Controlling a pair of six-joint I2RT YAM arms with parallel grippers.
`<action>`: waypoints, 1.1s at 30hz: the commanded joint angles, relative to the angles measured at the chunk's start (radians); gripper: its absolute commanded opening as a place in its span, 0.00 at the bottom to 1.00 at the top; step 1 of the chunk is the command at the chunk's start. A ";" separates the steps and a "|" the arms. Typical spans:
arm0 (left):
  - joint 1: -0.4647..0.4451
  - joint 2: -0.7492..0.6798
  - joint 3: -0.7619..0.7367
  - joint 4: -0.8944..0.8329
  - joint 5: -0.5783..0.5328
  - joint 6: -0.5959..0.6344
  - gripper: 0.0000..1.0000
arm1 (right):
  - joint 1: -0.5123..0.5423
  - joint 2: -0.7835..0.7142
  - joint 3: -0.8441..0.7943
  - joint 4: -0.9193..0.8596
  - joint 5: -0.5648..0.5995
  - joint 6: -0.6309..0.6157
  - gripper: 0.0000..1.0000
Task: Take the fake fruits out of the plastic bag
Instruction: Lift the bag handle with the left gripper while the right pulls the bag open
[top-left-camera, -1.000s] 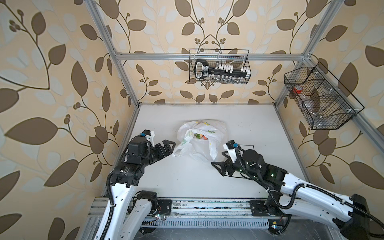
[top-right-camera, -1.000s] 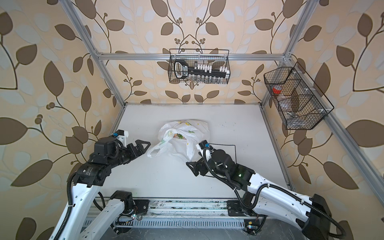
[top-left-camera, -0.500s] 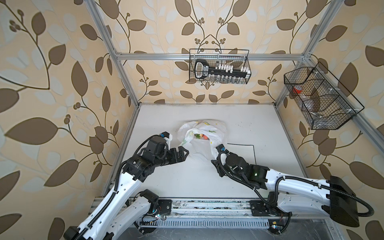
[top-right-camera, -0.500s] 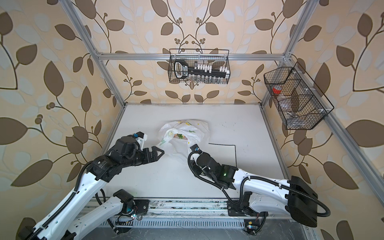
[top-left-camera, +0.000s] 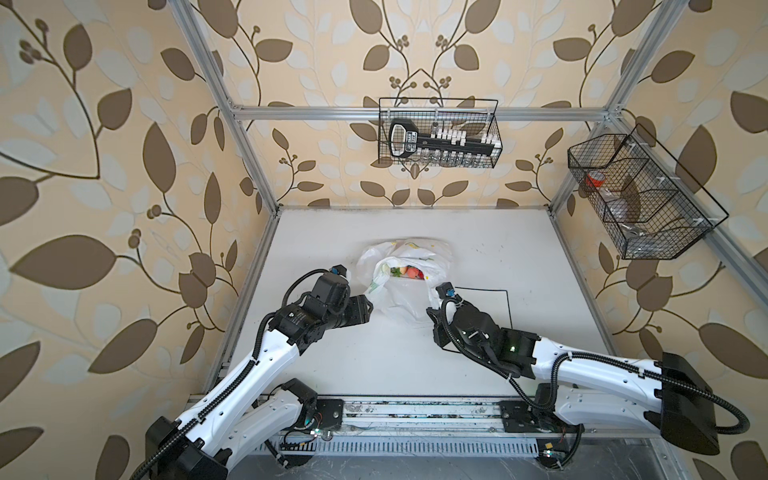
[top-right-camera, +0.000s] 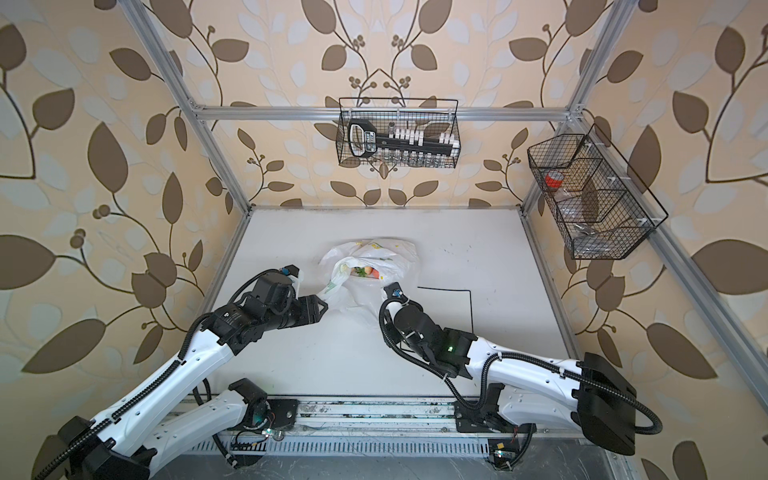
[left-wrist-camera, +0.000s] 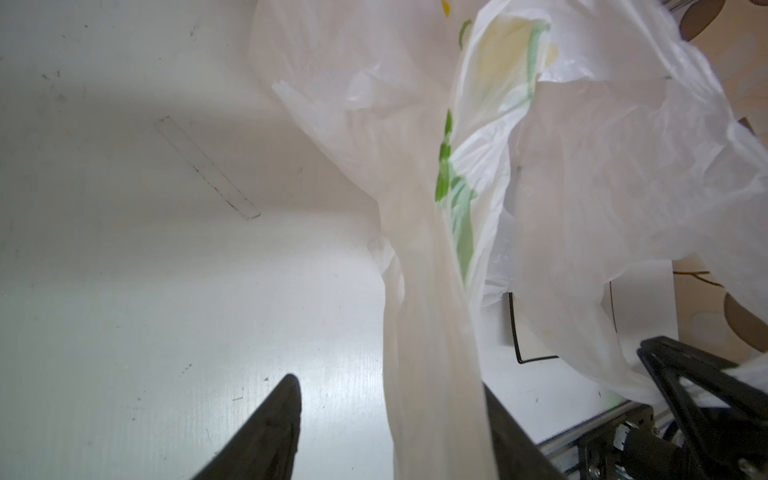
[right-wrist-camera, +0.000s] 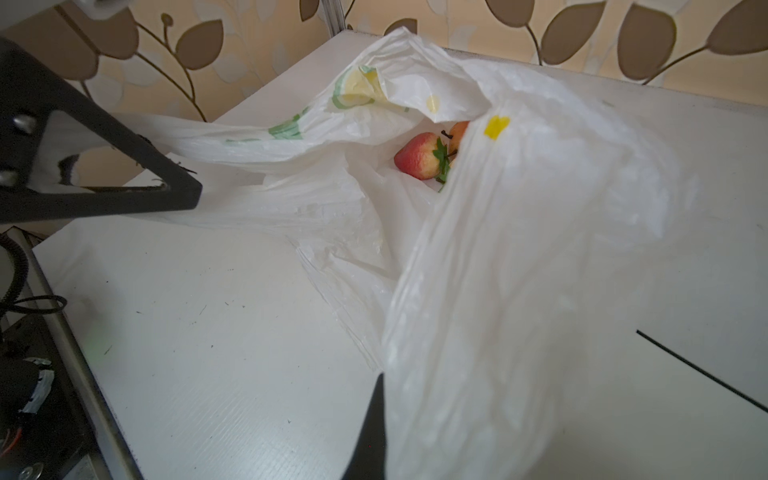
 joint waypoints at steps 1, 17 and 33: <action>-0.010 0.006 -0.012 0.070 0.016 0.048 0.54 | -0.012 0.002 0.049 0.036 0.010 -0.005 0.00; -0.009 -0.082 0.012 0.034 0.027 0.085 0.00 | -0.279 0.158 0.232 0.111 -0.075 -0.094 0.01; -0.009 -0.172 0.061 -0.100 0.027 0.089 0.00 | -0.317 0.353 0.382 0.138 -0.054 -0.192 0.08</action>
